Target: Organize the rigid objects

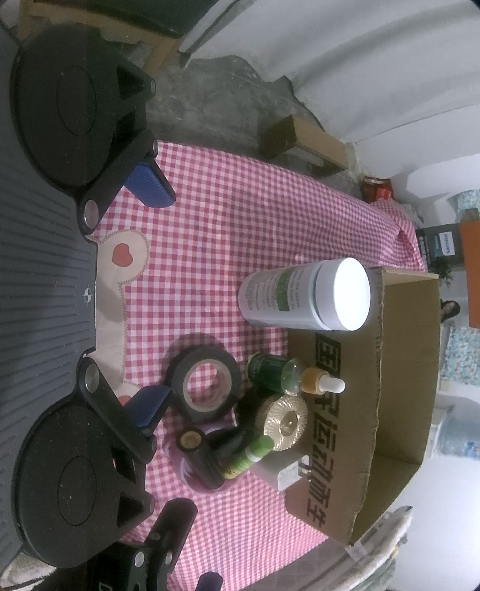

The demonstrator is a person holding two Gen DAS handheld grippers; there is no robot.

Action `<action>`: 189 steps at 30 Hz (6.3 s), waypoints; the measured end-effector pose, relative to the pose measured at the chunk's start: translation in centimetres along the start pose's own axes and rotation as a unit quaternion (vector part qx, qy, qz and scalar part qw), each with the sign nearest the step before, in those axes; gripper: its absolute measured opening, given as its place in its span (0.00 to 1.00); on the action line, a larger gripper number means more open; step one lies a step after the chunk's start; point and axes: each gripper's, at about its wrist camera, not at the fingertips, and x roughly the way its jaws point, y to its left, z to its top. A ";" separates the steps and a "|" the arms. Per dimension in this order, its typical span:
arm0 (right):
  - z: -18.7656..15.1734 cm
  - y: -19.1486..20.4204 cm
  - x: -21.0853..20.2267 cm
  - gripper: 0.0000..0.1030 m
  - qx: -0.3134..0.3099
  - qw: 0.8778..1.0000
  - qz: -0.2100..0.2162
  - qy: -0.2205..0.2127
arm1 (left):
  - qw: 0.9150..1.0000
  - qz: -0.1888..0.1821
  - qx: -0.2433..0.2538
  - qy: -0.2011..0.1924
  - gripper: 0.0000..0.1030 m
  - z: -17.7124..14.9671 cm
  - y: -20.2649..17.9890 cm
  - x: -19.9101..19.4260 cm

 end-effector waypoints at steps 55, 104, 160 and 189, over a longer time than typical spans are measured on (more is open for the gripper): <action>2.8 -7.6 9.2 0.41 0.287 0.913 0.238 0.166 | 0.960 -0.212 0.181 0.012 0.29 2.7 -7.5 2.9; -1.7 -11.2 10.1 0.46 0.449 0.816 0.295 0.214 | 0.957 -0.247 0.148 0.013 0.20 2.5 -5.9 0.3; 25.6 -1.4 32.1 0.25 0.201 0.906 0.287 0.239 | 0.989 -0.083 0.113 0.048 0.27 24.1 -0.4 11.7; 10.3 -10.8 5.6 0.27 0.280 0.889 0.339 0.125 | 0.973 -0.176 0.122 -0.082 0.66 9.3 -1.7 -3.7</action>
